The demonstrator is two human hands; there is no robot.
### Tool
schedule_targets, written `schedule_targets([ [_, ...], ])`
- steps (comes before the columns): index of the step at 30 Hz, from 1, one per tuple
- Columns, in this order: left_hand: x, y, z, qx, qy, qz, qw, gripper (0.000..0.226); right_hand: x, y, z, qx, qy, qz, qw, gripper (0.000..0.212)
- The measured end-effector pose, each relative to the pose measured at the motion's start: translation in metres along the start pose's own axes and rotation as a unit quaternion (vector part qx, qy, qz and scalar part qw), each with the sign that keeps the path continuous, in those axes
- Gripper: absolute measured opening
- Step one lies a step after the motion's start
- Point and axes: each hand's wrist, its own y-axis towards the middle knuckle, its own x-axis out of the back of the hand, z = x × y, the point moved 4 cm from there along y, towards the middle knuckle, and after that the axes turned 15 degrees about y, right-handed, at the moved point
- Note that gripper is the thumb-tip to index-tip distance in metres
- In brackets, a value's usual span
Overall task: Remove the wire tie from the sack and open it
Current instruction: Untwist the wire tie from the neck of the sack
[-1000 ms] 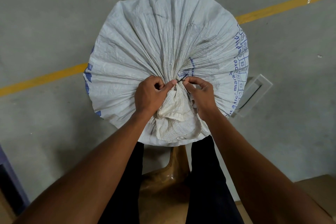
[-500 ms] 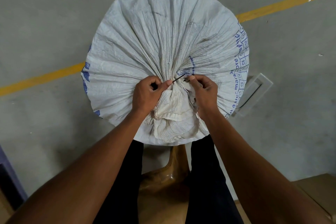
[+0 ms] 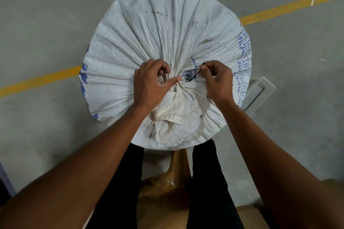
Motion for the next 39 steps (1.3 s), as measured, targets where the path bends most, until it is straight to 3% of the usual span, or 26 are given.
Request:
schedule_targets([
  [10, -0.009, 0.013, -0.031, -0.109, 0.153, -0.017, 0.982, 0.032, 0.025, 0.009, 0.028, 0.058, -0.035, 0.009, 0.998, 0.009],
  [27, -0.040, 0.041, -0.072, -0.178, 0.238, -0.008, 0.955, 0.021, 0.080, 0.003, 0.020, -0.004, 0.194, -0.097, 0.976, 0.008],
  [34, -0.050, 0.055, -0.119, -0.165, 0.189, -0.039, 0.967, 0.023, 0.108, 0.007, 0.008, 0.043, 0.014, -0.119, 0.992, 0.009],
  [39, -0.080, 0.056, -0.153, -0.153, 0.154, 0.012, 0.976, 0.023, 0.135, 0.004, 0.001, 0.050, -0.060, -0.122, 0.989, 0.022],
])
